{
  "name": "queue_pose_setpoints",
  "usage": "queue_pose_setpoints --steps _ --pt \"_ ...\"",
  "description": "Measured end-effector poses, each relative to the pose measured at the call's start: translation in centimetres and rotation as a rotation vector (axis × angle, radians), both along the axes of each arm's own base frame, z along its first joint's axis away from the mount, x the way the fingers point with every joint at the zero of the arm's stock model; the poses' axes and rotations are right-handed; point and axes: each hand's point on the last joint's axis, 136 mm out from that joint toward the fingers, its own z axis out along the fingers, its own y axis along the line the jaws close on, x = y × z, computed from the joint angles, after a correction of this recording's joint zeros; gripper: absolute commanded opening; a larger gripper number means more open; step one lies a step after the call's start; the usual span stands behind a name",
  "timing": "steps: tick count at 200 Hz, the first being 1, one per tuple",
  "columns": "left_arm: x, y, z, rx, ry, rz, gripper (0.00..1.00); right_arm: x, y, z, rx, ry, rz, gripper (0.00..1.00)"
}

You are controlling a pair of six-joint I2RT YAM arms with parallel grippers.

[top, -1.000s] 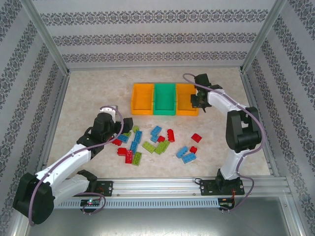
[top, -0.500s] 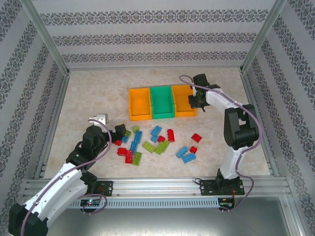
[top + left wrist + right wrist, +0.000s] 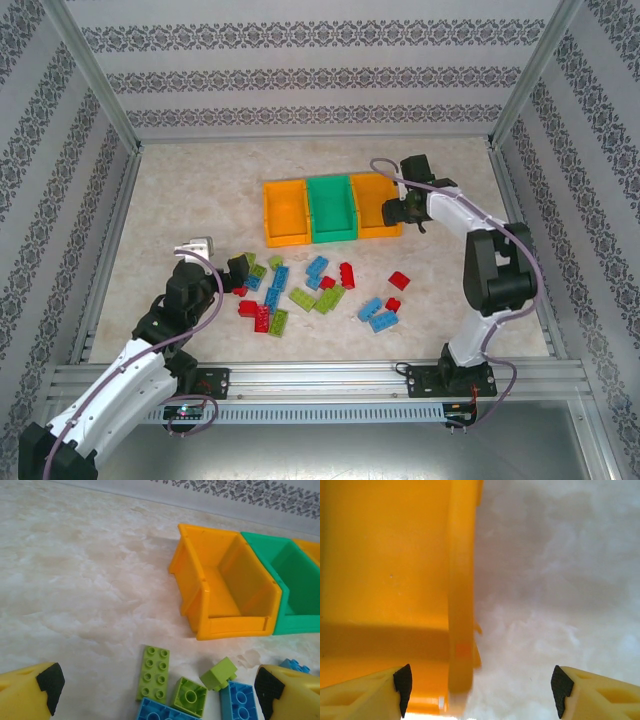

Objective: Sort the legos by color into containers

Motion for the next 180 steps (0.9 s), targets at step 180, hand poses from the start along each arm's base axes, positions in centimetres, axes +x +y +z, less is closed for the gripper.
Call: queue_pose_setpoints --steps 180 --pt "1.4 0.8 -2.9 0.078 0.270 0.119 0.99 -14.8 16.5 -4.0 0.021 0.216 0.089 0.64"
